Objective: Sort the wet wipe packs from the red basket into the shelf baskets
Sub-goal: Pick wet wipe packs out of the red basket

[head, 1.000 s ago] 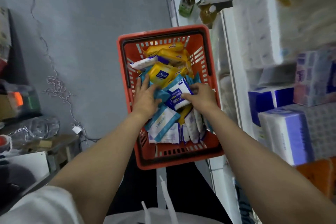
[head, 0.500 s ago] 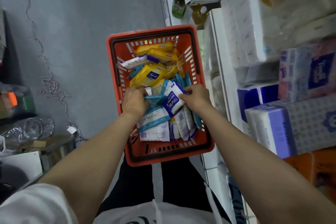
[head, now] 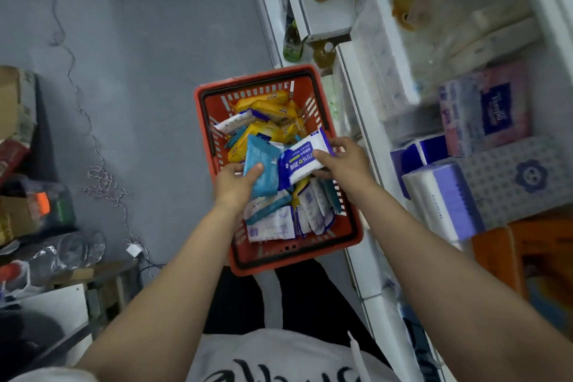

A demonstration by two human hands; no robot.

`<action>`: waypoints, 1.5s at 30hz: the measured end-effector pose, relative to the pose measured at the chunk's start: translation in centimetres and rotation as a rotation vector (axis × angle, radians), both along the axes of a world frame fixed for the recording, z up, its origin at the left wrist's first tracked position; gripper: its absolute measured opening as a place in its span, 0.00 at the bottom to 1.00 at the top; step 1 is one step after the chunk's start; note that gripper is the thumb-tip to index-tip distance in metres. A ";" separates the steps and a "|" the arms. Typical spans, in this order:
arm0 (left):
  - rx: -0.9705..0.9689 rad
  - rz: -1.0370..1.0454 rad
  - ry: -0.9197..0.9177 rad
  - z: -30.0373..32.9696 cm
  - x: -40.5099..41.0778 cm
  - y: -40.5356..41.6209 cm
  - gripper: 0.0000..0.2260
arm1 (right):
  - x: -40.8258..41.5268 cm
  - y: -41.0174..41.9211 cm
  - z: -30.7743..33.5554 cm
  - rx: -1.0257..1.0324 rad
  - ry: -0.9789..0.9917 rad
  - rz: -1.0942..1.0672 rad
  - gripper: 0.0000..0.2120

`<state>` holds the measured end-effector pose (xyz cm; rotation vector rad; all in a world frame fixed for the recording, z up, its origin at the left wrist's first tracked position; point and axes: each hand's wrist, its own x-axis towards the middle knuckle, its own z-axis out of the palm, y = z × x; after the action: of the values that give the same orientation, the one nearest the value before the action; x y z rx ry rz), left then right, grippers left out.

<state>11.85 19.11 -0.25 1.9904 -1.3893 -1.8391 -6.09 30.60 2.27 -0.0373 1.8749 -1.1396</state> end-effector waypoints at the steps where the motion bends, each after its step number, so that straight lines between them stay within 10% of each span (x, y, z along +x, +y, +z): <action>1: 0.002 -0.020 0.025 0.5 0.0 0.2 0.20 | 0.5 0.5 0.6 -0.018 -0.015 -0.010 0.20; 10: -0.170 -0.305 0.229 6.3 0.5 1.6 0.10 | 8.3 4.1 6.1 -0.222 -0.026 -0.443 0.05; 21: 0.088 -0.826 0.574 13.5 1.0 10.6 0.12 | 16.8 11.6 12.6 -0.315 0.172 -0.862 0.14; 25: 0.047 -1.042 0.645 15.5 1.1 15.8 0.06 | 19.5 17.5 14.7 -0.361 0.183 -0.964 0.14; 31: 0.018 -1.241 0.561 19.2 1.4 24.9 0.25 | 23.2 28.3 17.5 -0.361 0.226 -1.122 0.21; 45: 0.082 -1.326 0.958 28.0 10.1 55.5 0.12 | 37.8 60.9 26.1 -0.553 0.559 -1.453 0.06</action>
<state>21.93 74.62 27.78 -0.2781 -2.2851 -2.5682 31.72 91.50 28.41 0.9075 1.8734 -2.8255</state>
